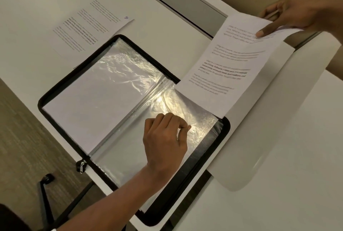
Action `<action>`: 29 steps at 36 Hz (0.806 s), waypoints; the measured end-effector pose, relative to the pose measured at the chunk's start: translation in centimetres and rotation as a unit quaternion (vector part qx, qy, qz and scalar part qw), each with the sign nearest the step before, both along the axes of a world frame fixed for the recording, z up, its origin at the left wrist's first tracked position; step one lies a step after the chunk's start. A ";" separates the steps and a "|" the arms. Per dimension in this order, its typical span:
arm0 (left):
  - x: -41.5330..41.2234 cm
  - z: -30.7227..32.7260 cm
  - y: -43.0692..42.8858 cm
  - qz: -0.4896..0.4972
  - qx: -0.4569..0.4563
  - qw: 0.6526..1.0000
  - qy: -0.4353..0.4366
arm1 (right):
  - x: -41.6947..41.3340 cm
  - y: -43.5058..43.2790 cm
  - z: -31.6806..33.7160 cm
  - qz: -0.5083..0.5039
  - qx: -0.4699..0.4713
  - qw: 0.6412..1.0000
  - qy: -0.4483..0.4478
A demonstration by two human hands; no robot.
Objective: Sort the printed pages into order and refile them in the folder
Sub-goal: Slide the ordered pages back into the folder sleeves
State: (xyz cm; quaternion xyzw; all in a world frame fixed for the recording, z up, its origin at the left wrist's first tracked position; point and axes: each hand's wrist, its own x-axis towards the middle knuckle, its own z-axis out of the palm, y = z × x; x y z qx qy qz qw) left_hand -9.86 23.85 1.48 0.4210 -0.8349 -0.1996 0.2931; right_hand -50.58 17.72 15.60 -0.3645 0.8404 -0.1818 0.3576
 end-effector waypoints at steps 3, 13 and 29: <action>0.1 0.1 0.0 0.001 0.000 1.000 0.003 | 0.1 1.2 -0.3 0.012 -0.006 1.000 0.004; 0.2 0.4 -0.1 0.008 -0.001 1.000 0.013 | -0.8 1.0 -0.4 -0.006 -0.008 1.000 -0.029; 0.1 0.1 0.1 0.006 -0.019 1.000 0.009 | 0.3 -2.2 -2.9 0.005 -0.006 0.997 -0.078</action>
